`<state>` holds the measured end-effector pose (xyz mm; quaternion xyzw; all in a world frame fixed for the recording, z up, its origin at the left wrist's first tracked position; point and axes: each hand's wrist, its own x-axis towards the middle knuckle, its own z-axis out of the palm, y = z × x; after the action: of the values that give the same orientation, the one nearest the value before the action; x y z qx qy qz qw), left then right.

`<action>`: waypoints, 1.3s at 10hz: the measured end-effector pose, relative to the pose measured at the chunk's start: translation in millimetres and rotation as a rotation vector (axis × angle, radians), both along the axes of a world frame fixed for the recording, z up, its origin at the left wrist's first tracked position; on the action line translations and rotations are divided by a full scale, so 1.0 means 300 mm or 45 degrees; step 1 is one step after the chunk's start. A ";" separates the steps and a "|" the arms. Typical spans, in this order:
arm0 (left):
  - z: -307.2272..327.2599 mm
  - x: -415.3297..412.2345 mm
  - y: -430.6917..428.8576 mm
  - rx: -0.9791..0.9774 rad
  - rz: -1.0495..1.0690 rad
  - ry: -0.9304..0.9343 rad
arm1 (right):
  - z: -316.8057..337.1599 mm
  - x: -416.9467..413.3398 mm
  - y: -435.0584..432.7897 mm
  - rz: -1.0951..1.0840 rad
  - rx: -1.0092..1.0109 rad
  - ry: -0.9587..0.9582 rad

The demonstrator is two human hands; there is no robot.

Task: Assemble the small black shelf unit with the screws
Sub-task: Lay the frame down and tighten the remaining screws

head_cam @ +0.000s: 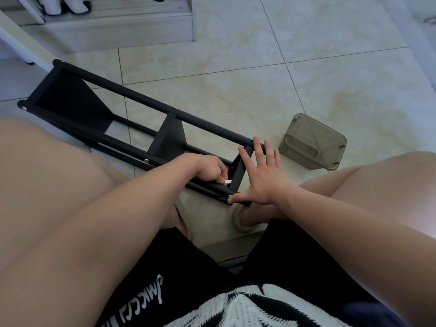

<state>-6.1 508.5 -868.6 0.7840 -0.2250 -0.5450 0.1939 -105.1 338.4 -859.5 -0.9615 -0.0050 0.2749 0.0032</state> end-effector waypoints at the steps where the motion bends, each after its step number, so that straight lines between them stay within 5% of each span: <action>1: 0.001 0.000 -0.004 0.023 -0.051 0.003 | -0.001 -0.002 0.001 0.002 0.000 -0.005; 6: 0.008 0.000 0.002 -0.111 0.141 -0.279 | 0.001 0.019 -0.020 -0.008 0.009 0.015; 13: -0.035 -0.035 -0.056 -0.215 0.640 -0.074 | -0.014 0.020 -0.024 -0.003 0.003 0.022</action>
<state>-16.5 491.7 -879.2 0.8117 -0.0735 -0.4361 0.3814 -99.1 331.1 -863.8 -0.9591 -0.0042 0.2831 0.0048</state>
